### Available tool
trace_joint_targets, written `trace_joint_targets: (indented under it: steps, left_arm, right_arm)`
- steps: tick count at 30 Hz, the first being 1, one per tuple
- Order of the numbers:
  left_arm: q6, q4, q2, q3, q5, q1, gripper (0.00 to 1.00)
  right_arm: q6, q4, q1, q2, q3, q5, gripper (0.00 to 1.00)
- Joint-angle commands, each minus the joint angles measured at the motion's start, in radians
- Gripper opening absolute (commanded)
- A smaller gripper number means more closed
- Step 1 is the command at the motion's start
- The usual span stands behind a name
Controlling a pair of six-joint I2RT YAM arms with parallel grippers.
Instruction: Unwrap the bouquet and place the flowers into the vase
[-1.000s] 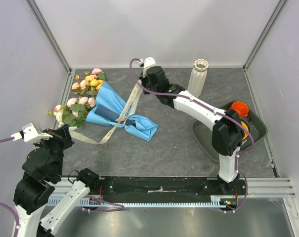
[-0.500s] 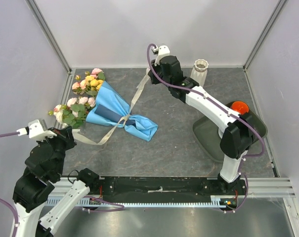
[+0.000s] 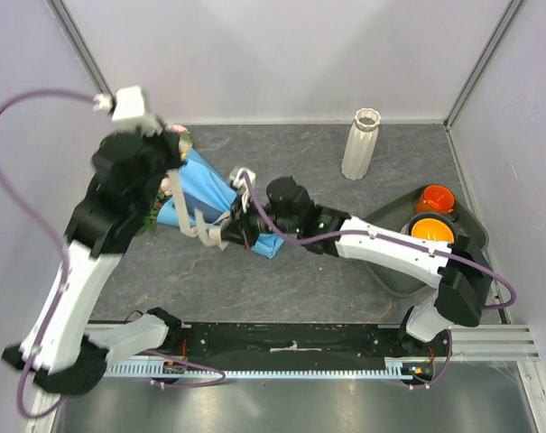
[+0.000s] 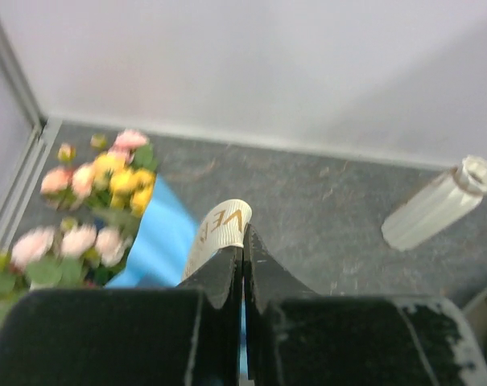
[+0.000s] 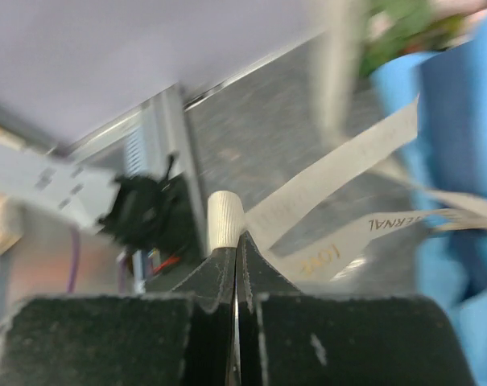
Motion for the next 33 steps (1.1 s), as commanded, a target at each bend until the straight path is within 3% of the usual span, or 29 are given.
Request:
trace_joint_targets:
  steps: [1,3,7,11,15,16,18,19,20,21,22,24,29,32,33]
  left_arm:
    - [0.099,0.12,0.269,0.258,0.1,0.037,0.02]
    - [0.06,0.118,0.334,0.372,0.207,0.084,0.02]
    - [-0.064,0.195,0.436,0.441,0.453,0.13,0.02]
    - [-0.144,0.22,0.542,0.475,0.753,0.136,0.02]
    - [-0.214,0.214,0.676,0.475,0.922,0.15,0.02]
    - [-0.251,0.212,0.701,0.48,1.011,0.156,0.02]
    - [-0.273,0.198,0.799,0.515,1.103,0.175,0.06]
    - [-0.265,0.174,0.842,0.544,1.137,0.176,0.15]
    - [-0.248,0.076,0.877,0.623,1.163,0.176,0.28]
    - [-0.206,0.031,0.935,0.654,1.16,0.176,0.56]
    - [-0.183,-0.002,0.947,0.677,1.16,0.176,0.69]
    - [-0.132,-0.059,0.936,0.681,1.139,0.176,0.94]
    - [-0.052,-0.086,0.821,0.538,0.984,0.178,0.98]
    - [-0.02,-0.099,0.711,0.404,0.851,0.179,0.89]
    - [-0.006,-0.08,0.668,0.354,0.816,0.178,0.81]
  right_arm:
    - [0.048,0.206,0.07,-0.071,-0.148,-0.127,0.0]
    - [0.031,0.26,0.103,-0.073,-0.187,-0.147,0.0]
    - [0.041,0.402,0.118,-0.007,-0.267,-0.17,0.0]
    - [0.06,0.38,0.121,0.131,-0.183,-0.17,0.01]
    - [0.049,0.277,0.124,0.22,-0.106,-0.107,0.07]
    - [0.041,0.225,0.123,0.228,-0.083,-0.101,0.24]
    - [0.014,0.186,0.124,0.226,-0.08,-0.069,0.47]
    - [0.003,0.15,0.121,0.212,-0.1,-0.033,0.65]
    - [-0.002,0.143,0.12,0.171,-0.123,0.025,0.73]
    - [0.006,0.142,0.111,0.148,-0.171,0.1,0.8]
    - [0.015,0.14,0.082,0.128,-0.192,0.116,0.88]
    - [0.053,0.122,0.034,0.09,-0.224,0.101,0.89]
    - [0.061,0.036,-0.103,0.103,-0.192,0.072,0.88]
    - [0.055,-0.012,-0.15,0.138,-0.124,0.067,0.84]
    - [0.057,-0.013,-0.163,0.151,-0.089,0.061,0.82]
